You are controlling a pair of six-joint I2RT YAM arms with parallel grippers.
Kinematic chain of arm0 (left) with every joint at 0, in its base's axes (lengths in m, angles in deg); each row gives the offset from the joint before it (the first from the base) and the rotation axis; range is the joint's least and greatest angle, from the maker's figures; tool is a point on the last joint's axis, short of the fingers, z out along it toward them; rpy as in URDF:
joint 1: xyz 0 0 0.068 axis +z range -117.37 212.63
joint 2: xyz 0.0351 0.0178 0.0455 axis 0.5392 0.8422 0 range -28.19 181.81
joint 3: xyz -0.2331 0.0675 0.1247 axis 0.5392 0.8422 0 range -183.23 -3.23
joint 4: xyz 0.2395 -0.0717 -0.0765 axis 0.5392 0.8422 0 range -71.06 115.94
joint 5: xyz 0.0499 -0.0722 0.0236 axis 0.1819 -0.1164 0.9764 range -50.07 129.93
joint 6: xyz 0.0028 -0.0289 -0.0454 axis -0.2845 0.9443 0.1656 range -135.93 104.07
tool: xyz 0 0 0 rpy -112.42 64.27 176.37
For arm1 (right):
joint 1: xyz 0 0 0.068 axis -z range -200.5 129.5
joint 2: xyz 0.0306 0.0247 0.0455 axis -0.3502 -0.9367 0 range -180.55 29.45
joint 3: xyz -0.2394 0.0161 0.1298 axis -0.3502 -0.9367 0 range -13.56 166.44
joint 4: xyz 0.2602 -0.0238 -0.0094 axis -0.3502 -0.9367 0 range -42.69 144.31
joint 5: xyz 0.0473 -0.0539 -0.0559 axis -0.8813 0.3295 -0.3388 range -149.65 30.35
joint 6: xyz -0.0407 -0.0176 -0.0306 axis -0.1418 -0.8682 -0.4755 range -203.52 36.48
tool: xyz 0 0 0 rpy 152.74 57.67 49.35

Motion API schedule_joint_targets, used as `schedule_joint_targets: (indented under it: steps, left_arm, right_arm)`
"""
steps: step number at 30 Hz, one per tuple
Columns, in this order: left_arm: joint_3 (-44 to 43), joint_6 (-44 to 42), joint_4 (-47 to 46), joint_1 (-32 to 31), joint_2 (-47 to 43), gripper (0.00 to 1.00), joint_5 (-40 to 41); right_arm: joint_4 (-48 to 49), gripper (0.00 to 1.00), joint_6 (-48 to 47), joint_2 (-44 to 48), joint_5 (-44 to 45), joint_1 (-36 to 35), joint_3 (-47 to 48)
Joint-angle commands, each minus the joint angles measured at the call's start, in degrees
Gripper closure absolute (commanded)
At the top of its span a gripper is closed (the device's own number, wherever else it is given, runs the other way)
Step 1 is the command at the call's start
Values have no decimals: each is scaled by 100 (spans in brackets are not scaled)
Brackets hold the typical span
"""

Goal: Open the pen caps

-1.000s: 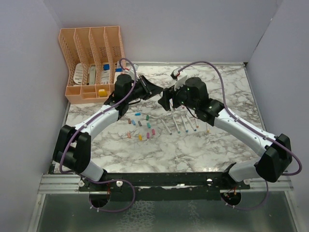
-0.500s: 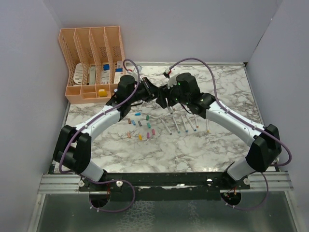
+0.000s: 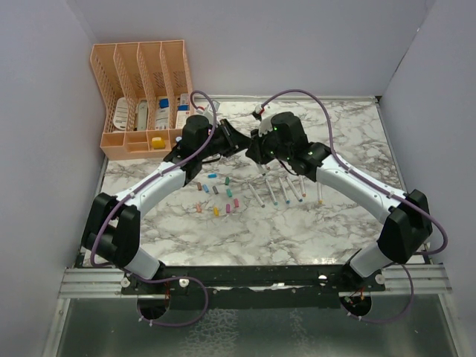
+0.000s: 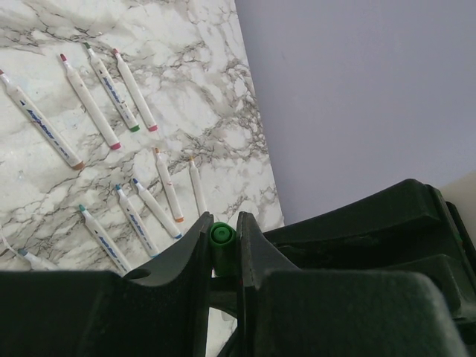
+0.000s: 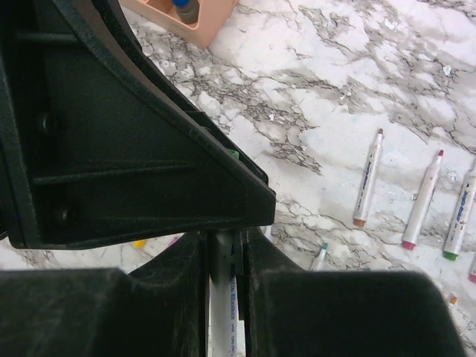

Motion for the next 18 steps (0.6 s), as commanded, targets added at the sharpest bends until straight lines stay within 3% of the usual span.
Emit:
schedule_joint_targets:
  steps: [1, 8, 18]
  left_arm:
    - [-144, -71, 16, -29, -218, 100, 405]
    - [-384, -286, 136, 205, -54, 100, 1294]
    - [-1395, -662, 338, 559, 873, 100, 1572]
  right_arm:
    - [-64, 99, 13, -21, -143, -43, 117]
    - [-193, 99, 226, 525, -262, -44, -621]
    - [-190, 99, 585, 1373, -225, -44, -1663]
